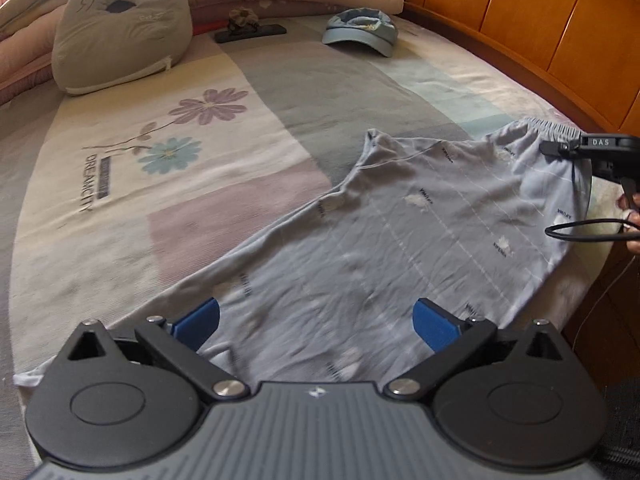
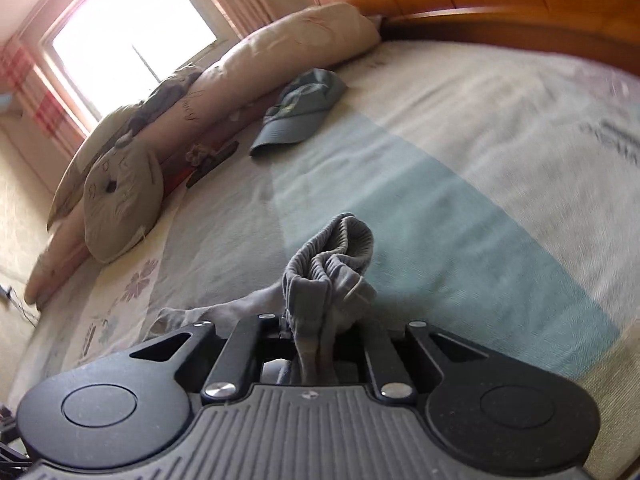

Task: Fold clothes
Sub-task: 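Lift the held waistband and fold it over the trousers with the right gripper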

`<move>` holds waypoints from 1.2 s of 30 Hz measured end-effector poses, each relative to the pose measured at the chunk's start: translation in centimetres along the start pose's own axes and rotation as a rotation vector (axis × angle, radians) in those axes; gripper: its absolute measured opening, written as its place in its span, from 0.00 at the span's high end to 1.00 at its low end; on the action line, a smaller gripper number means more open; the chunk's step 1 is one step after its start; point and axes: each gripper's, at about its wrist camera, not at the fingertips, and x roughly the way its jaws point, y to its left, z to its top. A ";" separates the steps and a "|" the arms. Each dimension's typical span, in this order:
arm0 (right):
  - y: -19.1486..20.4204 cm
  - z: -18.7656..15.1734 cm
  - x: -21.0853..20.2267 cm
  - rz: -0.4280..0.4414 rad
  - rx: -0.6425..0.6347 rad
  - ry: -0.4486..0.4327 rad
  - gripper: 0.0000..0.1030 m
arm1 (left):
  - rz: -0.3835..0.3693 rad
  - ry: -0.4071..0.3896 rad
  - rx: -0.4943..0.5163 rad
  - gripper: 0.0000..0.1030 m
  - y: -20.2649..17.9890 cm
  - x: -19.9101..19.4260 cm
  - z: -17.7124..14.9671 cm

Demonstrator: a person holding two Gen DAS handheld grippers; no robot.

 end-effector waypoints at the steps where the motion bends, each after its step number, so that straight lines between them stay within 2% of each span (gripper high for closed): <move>1: 0.9 0.0 -0.2 0.003 -0.015 -0.002 0.89 | 0.003 -0.003 0.000 0.01 0.6 -0.3 -0.2; 10: 9.6 -0.7 -2.0 0.050 -0.166 0.003 0.88 | 0.007 -0.033 -0.011 0.01 5.4 -2.9 -3.0; 19: 18.0 -2.5 -1.8 0.154 -0.297 0.056 0.88 | 0.013 -0.075 -0.048 0.01 8.8 -5.3 -5.3; 28: 25.4 -5.7 0.6 0.311 -0.446 0.187 0.88 | 0.022 -0.093 -0.066 0.01 11.2 -7.2 -7.2; 36: 31.6 -9.8 3.2 0.407 -0.625 0.320 0.87 | 0.062 -0.041 -0.044 0.01 12.0 -7.7 -8.6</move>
